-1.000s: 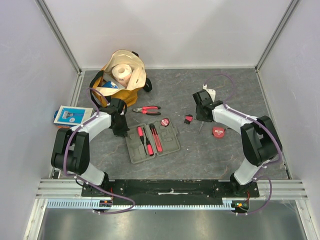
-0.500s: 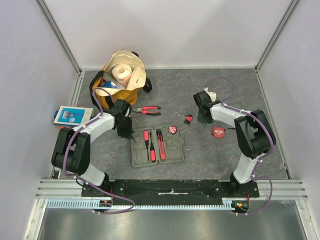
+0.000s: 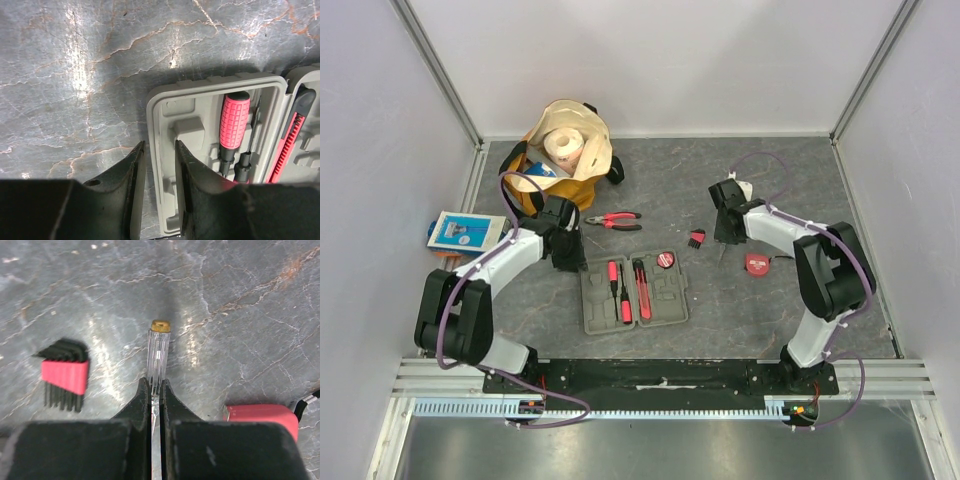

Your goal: Pack the tool kit

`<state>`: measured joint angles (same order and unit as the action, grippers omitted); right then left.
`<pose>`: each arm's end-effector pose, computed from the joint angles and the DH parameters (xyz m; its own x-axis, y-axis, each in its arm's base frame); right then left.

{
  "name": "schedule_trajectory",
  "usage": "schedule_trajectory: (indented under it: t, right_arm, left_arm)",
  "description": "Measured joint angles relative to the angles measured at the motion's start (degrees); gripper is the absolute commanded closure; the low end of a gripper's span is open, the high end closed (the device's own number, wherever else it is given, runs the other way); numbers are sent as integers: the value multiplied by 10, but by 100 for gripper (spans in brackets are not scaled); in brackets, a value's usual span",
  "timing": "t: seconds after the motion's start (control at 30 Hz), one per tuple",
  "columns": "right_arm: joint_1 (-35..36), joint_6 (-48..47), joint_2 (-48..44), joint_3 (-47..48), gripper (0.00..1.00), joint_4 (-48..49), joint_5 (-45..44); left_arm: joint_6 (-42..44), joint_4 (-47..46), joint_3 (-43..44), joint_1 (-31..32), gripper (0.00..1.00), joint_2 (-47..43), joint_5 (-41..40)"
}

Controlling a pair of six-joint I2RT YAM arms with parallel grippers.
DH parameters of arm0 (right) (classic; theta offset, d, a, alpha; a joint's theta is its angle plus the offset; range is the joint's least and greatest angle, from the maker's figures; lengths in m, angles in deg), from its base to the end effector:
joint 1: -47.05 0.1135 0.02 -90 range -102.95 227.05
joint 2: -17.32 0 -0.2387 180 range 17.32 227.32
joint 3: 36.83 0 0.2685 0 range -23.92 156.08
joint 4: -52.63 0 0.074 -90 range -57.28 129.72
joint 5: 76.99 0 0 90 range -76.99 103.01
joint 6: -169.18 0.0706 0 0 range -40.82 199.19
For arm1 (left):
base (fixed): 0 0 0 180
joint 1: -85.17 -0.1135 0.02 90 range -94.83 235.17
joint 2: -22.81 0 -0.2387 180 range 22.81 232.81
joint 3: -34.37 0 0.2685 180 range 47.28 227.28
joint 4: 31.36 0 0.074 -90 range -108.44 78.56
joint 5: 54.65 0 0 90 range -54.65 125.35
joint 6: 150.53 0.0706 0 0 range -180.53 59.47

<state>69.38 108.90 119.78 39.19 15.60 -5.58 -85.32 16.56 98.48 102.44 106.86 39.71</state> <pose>0.3553 0.1216 0.1009 -0.8320 0.1663 -0.5293 0.2119 0.9769 -0.0263 0.2869 -0.0948 0.1256 -0.9386 -0.1460 -0.3126 -0.0773 0.9720 -0.2219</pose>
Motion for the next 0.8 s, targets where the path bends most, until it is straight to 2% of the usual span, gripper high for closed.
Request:
schedule_trajectory:
  t: [0.23,0.4,0.63,0.8]
  right_arm:
    - [13,-14,-103,-5,100,6,66]
    - [74,-24,-159,-6,100,40,110]
    - [207,-27,-134,-9,100,66,132]
    - [254,-17,-94,-9,100,73,133]
  left_arm:
    - [-4,-8,-8,0,64,-45,-21]
    - [-14,-22,-28,0,65,-82,-30]
    - [-23,-31,-54,0,64,-135,-49]
    - [-25,-43,-74,0,64,-184,-54]
